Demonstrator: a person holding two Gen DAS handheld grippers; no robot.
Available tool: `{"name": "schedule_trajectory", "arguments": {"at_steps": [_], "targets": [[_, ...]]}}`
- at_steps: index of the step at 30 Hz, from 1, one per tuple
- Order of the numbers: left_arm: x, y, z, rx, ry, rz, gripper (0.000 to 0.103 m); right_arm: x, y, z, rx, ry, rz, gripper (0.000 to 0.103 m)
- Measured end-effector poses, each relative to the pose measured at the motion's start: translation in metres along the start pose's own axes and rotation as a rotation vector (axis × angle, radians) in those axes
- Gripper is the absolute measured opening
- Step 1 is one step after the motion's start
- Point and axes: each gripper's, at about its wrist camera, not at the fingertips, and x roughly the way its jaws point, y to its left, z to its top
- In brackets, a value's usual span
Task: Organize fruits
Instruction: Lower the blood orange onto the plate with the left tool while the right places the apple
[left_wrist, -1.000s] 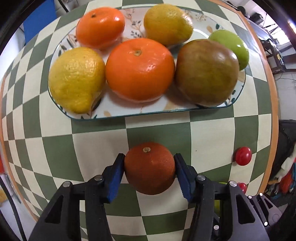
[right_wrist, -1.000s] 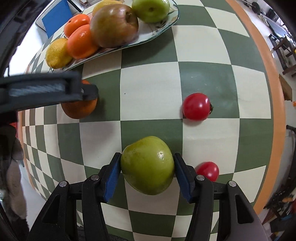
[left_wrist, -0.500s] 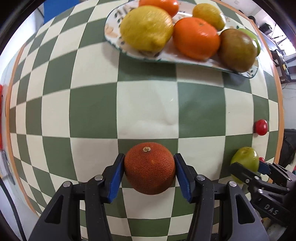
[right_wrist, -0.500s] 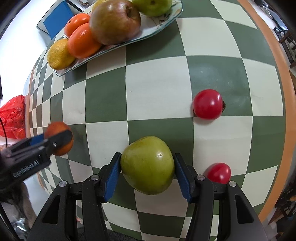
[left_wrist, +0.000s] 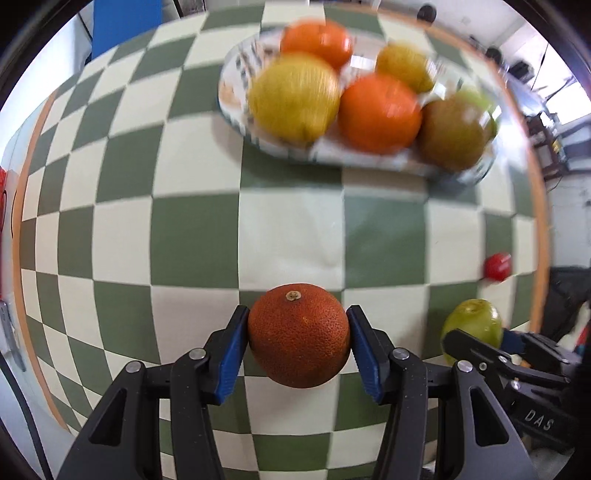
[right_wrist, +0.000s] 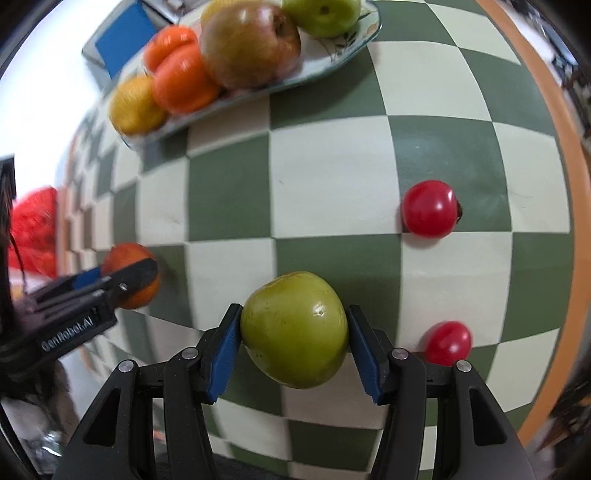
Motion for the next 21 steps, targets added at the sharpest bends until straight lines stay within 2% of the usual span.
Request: {"name": "schedule_trajectory", "arguments": {"at_steps": [4, 6, 9, 11, 15, 19, 21], "targets": [[-0.052, 0.007, 0.03, -0.029, -0.087, -0.076, 0.05, -0.043, 0.014, 0.027, 0.013, -0.091, 0.091, 0.059], [-0.076, 0.011, 0.054, -0.033, -0.132, -0.096, 0.051, -0.068, 0.023, 0.051, -0.002, -0.155, 0.104, 0.059], [-0.089, 0.017, 0.091, -0.032, -0.164, -0.085, 0.051, -0.092, 0.033, 0.098, -0.018, -0.226, 0.088, 0.059], [-0.083, 0.018, 0.12, -0.024, -0.147, -0.057, 0.051, -0.096, 0.038, 0.136, -0.035, -0.261, 0.032, 0.059], [-0.054, 0.039, 0.164, -0.052, -0.081, -0.007, 0.051, -0.083, 0.04, 0.199, -0.05, -0.244, -0.062, 0.059], [-0.023, 0.052, 0.194, -0.069, -0.003, 0.004, 0.051, -0.063, 0.039, 0.238, -0.053, -0.206, -0.116, 0.059], [-0.015, 0.055, 0.201, -0.074, 0.017, 0.007, 0.051, -0.054, 0.039, 0.245, -0.055, -0.188, -0.128, 0.059]]}}
